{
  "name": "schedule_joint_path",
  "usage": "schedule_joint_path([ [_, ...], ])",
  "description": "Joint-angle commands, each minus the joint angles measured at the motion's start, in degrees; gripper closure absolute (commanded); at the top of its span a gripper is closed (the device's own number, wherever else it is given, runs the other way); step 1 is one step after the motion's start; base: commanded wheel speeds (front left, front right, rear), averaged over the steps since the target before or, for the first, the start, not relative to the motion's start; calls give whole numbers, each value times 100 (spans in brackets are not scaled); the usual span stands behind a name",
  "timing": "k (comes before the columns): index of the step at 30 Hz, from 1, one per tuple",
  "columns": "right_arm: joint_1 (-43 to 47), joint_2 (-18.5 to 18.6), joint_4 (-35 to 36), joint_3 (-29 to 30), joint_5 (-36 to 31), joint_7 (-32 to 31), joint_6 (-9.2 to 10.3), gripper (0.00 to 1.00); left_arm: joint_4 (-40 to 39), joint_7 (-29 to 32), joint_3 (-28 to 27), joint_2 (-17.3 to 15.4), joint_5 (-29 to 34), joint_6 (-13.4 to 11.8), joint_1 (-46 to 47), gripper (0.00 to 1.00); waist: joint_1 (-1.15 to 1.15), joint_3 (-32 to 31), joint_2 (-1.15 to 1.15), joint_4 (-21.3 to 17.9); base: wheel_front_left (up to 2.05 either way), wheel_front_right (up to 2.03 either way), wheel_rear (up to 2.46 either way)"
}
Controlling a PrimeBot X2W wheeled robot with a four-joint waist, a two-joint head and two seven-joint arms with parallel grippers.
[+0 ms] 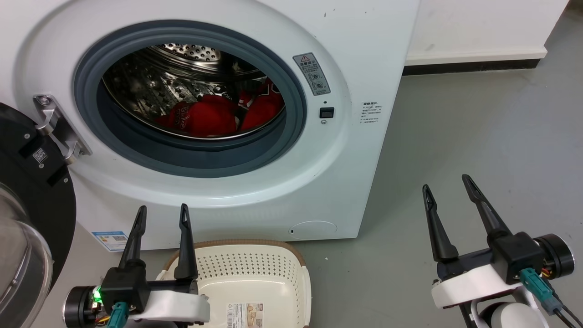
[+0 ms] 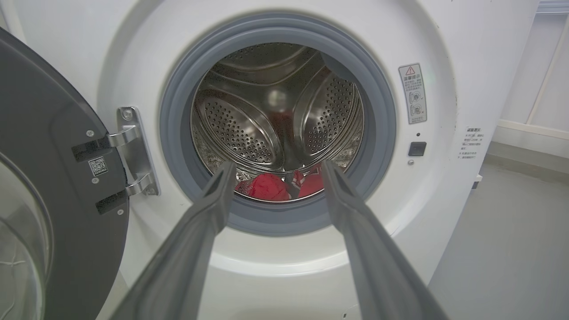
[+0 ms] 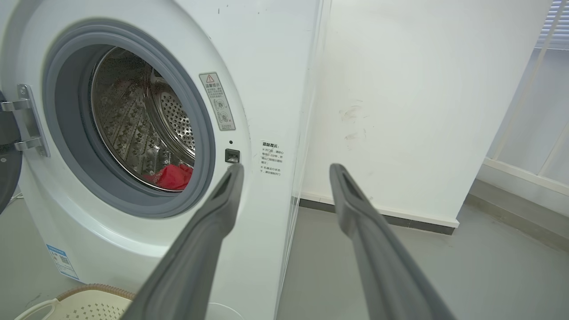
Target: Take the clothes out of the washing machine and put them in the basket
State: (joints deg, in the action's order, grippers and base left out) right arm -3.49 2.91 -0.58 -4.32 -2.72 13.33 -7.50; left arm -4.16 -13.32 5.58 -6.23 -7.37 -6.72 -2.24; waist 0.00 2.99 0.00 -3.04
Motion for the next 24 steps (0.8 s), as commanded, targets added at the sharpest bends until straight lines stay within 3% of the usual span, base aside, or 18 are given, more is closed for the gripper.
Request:
schedule_joint_path([
  [1,-73,-4,32,-16,-107,39,2,0,-46,-42,28,-27,112,2,-31,0,0,6,0,-3,0,0,0],
  [10,-68,-5,90,16,-493,142,2,0,-106,-133,46,-28,450,-90,-42,0,0,50,0,-11,0,0,0],
  [24,-57,-6,28,69,-509,188,3,0,-76,-191,-187,93,565,164,-85,0,0,77,0,-7,0,0,0],
])
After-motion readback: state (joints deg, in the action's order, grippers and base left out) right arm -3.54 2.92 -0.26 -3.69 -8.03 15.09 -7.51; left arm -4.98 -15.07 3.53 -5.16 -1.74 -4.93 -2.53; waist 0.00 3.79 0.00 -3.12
